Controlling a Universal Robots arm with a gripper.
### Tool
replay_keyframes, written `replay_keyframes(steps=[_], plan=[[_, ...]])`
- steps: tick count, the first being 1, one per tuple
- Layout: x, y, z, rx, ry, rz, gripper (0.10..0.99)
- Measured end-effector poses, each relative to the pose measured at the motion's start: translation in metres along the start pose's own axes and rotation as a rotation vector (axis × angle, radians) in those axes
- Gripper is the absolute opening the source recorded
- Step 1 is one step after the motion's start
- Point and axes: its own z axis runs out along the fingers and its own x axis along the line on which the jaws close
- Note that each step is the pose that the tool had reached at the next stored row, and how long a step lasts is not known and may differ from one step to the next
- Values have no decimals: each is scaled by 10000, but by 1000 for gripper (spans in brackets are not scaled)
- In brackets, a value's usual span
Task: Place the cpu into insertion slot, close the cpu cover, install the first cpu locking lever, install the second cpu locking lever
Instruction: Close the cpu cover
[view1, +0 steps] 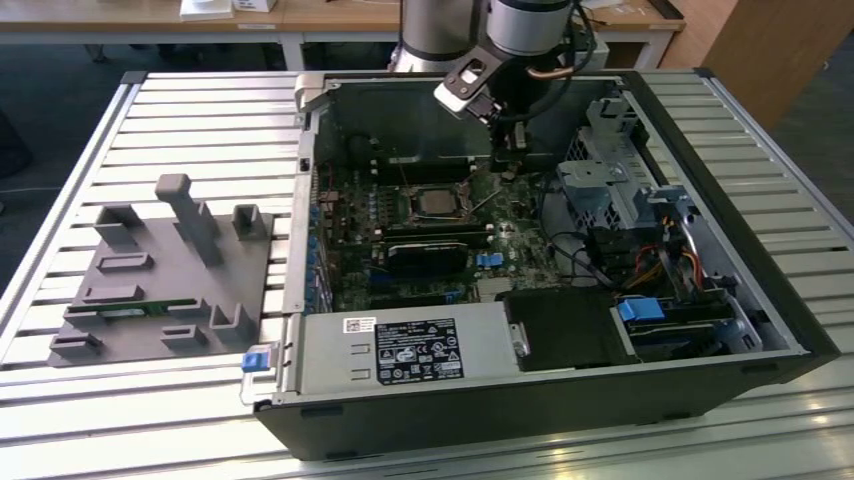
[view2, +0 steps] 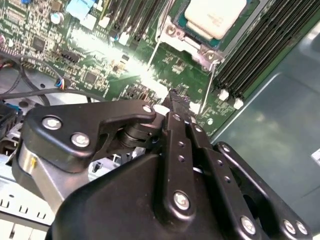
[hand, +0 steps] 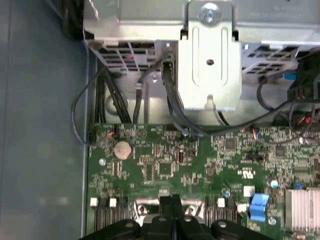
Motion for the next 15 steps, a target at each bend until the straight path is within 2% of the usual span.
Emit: replay_keyframes(steps=[8,11,15], plan=[[7,177,20,21,1,1,106],[8,202,35,22,0,1,106],[9,205,90,23,0,1,106]])
